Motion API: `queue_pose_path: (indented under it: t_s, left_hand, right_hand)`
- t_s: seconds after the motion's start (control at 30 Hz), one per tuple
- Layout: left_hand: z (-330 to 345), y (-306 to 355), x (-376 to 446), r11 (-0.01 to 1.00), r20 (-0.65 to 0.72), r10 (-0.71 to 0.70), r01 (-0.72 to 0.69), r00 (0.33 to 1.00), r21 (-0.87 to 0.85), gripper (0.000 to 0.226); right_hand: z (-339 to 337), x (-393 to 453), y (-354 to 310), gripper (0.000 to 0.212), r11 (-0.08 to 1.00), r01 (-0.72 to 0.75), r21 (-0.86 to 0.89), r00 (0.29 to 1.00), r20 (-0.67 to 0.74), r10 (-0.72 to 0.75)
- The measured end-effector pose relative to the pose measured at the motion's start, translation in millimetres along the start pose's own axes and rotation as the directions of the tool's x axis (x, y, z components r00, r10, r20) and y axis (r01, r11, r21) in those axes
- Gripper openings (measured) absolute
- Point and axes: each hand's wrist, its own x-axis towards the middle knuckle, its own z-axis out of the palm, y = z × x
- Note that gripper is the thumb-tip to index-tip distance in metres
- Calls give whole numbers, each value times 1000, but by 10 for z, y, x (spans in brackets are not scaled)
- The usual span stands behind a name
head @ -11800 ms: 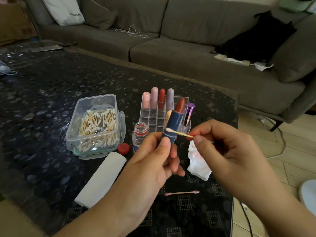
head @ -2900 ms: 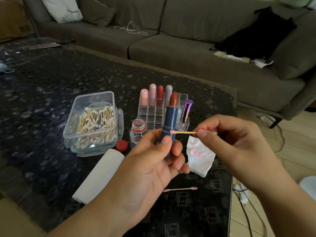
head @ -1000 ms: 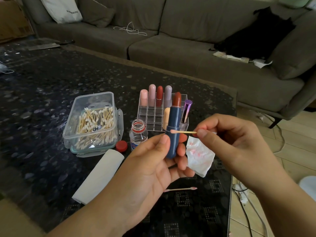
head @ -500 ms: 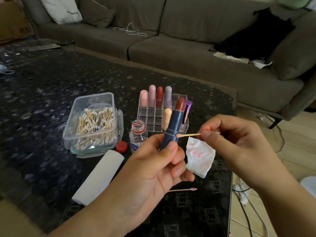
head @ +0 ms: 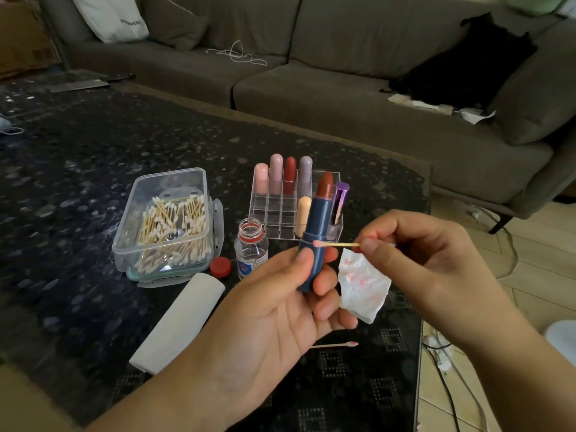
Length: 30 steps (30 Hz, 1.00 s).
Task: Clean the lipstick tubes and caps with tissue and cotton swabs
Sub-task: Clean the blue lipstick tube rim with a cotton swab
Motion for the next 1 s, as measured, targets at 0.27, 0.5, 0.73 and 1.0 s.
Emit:
queue_pose_path:
  t_s: [0.27, 0.5, 0.73, 1.0]
  left_hand:
    - [-19, 8, -23, 999, 14, 20, -19, 1000, -39, 25]
    - [-85, -10, -5, 999, 91, -7, 11, 996, -38, 26]
    - [-109, -15, -13, 1000, 91, -5, 8, 996, -24, 26]
    - [-105, -6, -17, 996, 125, -55, 64, 991, -63, 24]
  right_hand:
    - [-41, 26, 18, 25, 1000, -11, 4, 999, -31, 11]
    - [33, 3, -25, 20, 999, 45, 14, 999, -10, -45]
    - [-16, 1, -33, 23, 999, 53, 9, 996, -75, -52]
    - [-23, 14, -29, 19, 997, 60, 39, 996, -69, -57]
